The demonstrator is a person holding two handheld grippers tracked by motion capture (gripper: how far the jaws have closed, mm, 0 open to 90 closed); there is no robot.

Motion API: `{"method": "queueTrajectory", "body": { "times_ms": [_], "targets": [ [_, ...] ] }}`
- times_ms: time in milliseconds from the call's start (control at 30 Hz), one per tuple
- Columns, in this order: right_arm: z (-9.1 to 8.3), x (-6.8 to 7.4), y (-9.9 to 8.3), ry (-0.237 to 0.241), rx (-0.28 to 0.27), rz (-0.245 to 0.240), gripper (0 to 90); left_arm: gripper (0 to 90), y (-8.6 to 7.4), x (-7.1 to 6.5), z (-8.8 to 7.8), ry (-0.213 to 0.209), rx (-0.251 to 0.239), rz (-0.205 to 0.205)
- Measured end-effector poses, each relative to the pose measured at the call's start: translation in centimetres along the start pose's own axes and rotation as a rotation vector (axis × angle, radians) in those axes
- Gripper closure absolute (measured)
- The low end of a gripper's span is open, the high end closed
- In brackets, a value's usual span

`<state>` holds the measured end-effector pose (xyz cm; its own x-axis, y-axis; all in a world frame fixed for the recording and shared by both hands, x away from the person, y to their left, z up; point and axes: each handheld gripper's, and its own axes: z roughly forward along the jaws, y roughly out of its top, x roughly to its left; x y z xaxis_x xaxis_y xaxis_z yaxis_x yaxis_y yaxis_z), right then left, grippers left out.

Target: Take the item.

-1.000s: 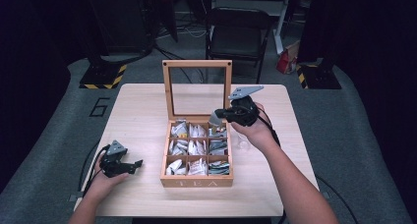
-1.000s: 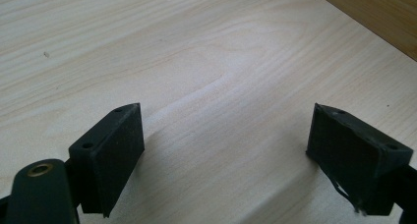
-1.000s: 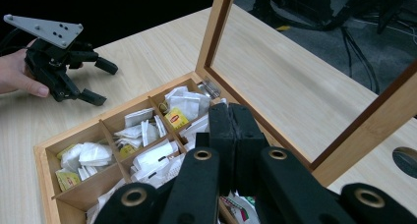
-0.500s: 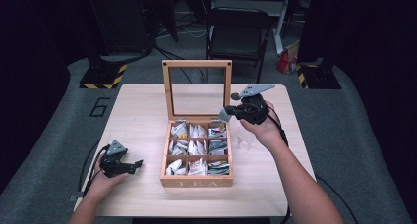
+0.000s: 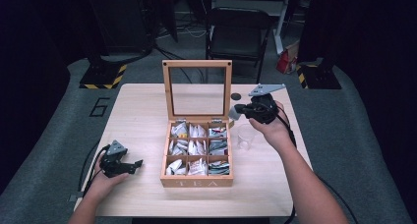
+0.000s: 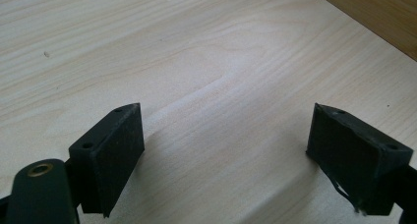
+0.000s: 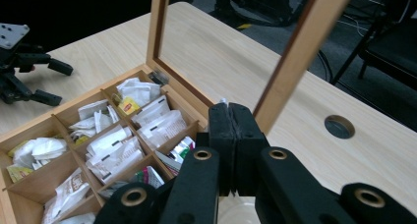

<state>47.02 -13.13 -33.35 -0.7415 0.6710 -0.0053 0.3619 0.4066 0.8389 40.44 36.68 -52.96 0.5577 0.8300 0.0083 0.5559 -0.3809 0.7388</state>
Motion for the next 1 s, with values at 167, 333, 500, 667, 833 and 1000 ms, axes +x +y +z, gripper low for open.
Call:
{"method": "queueTrajectory", "body": {
  "times_ms": [167,333,500,667,833,1000],
  "targets": [
    [-0.6,-0.9,-0.9,-0.028,0.003,0.016,89.3,13.5,0.0,0.0,0.0,0.0,-0.001,-0.001],
    [-1.2,-1.7,-1.5,-0.047,-0.005,0.044,89.3,13.5,0.0,0.0,0.0,0.0,-0.001,-0.001],
    [-1.7,-2.2,-2.0,-0.059,-0.002,0.054,89.3,13.5,0.0,0.0,0.0,-0.001,0.0,-0.002],
    [-1.8,-2.5,-2.6,-0.067,0.006,0.059,89.3,13.5,0.0,0.0,0.0,0.0,-0.001,-0.001],
    [-1.6,-2.4,-3.0,-0.068,0.016,0.063,89.3,13.5,0.0,0.0,0.0,-0.001,0.0,-0.003],
    [-1.3,-2.3,-3.5,-0.072,0.031,0.056,89.3,13.5,0.0,0.0,0.0,0.0,-0.001,-0.001]
  ]
}}
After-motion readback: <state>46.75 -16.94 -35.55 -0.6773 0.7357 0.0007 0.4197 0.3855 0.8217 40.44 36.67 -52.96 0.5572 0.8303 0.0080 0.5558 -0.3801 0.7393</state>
